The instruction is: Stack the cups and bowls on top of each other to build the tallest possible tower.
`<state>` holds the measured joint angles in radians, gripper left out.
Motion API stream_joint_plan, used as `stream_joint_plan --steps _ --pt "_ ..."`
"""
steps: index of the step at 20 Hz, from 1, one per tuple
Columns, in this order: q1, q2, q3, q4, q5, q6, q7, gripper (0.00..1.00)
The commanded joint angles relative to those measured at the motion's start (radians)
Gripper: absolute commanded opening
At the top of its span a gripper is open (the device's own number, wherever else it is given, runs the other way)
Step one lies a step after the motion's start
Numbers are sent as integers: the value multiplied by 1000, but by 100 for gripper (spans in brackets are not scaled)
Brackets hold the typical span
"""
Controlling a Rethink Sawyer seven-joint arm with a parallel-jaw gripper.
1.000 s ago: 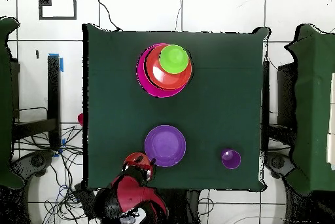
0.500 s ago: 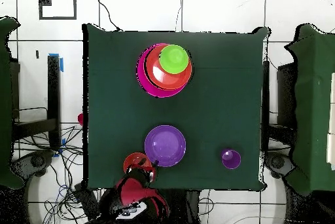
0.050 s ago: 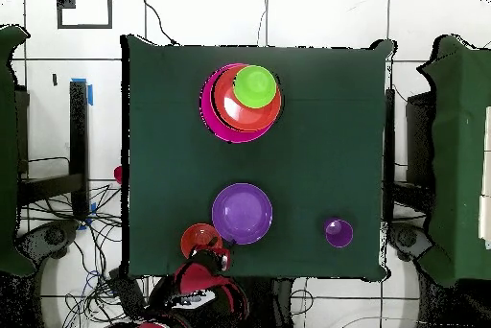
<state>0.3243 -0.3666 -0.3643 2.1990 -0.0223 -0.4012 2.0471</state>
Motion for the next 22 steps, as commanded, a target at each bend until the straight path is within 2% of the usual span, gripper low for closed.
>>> stream_joint_plan --steps 1,6,13,16,17,20,22 --pt "20 90 112 -152 -18 -23 83 100" --pt "22 115 118 -181 -20 -41 85 100" --pt "51 169 107 -245 37 20 77 100" --pt "60 187 99 -257 36 -5 83 100" --pt "61 192 96 -255 38 -21 101 0" --pt "34 180 121 -241 18 -48 126 0" --pt "34 178 120 -246 16 -21 116 0"
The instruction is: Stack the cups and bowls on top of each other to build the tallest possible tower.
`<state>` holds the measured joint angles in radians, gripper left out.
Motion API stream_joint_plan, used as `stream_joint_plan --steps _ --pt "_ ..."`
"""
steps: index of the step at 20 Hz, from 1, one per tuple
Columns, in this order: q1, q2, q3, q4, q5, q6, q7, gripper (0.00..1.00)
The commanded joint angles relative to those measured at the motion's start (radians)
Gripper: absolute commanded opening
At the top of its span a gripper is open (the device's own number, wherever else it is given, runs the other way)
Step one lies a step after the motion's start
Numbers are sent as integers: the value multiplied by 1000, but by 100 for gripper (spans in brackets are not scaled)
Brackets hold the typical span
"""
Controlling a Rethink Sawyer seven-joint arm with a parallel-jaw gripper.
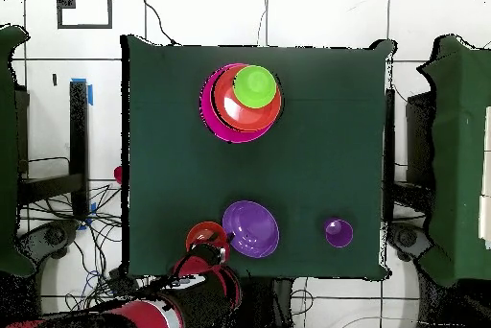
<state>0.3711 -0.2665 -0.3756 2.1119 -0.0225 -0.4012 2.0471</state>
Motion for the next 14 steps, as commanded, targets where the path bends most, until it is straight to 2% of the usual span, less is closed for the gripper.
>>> stream_joint_plan --steps 1,14 --pt "-9 78 128 -161 19 -14 112 0" --pt "-28 36 121 -150 -10 7 96 0"
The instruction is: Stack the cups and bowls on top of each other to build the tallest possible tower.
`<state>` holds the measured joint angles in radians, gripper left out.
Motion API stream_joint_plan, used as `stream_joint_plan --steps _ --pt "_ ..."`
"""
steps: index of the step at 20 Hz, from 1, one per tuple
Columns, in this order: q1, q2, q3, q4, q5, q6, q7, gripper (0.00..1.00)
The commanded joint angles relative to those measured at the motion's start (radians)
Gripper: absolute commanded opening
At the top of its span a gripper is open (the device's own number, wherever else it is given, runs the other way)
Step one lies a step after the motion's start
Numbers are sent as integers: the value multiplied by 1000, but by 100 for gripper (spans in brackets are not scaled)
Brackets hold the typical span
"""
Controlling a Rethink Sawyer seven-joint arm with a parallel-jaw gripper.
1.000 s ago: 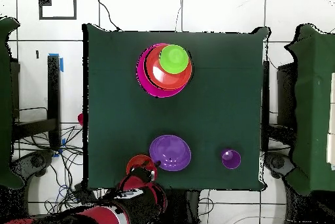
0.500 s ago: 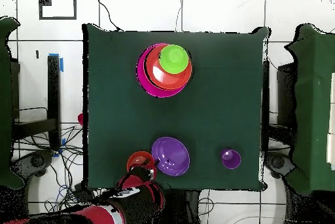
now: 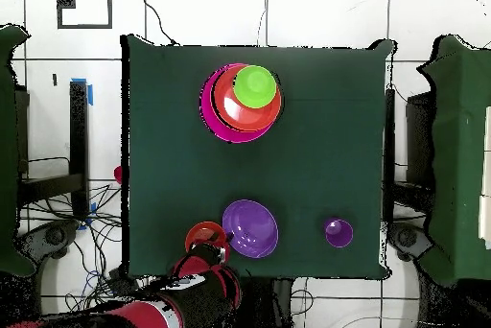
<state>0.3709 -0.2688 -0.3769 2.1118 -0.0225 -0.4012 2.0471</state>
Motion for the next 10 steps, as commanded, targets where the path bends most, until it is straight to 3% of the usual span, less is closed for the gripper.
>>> stream_joint_plan --steps 1,5,10 --pt "-32 29 125 -145 -14 21 94 0" --pt "-62 -51 145 -117 -45 116 72 0" --pt "-116 -237 170 -92 -62 449 -9 0"
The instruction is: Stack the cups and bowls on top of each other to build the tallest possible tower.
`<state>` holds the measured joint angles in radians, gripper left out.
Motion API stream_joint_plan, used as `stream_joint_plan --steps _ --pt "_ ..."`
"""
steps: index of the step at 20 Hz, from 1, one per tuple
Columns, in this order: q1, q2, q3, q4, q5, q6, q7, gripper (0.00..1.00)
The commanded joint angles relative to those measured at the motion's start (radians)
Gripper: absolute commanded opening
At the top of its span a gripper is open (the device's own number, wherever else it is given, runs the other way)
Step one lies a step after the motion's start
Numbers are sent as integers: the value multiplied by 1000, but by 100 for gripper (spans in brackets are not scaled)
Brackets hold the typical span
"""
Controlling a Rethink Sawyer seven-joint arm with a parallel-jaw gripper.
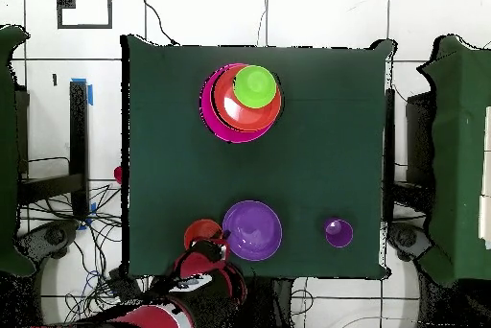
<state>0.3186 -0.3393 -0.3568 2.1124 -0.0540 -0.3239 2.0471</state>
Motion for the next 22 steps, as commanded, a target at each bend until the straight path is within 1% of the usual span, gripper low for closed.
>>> stream_joint_plan --steps 1,3,6,7,9,11,14,17,19,22 --pt "-68 -207 143 -84 -33 417 -13 0" --pt "-107 -275 169 -70 -43 495 -18 0" --pt "-148 -341 201 -61 -50 547 -19 0" --pt "-155 -346 205 -65 -51 561 -20 0" --pt "-166 -360 211 -58 -59 543 -12 0" --pt "-169 -374 212 -59 -64 568 -13 0" --pt "-179 -431 217 -55 -66 628 -20 0" --pt "-174 -523 204 -79 -56 812 -57 0" --pt "-173 -562 202 -96 -46 883 -58 0" --pt "-177 -586 201 -142 -50 974 -73 0"
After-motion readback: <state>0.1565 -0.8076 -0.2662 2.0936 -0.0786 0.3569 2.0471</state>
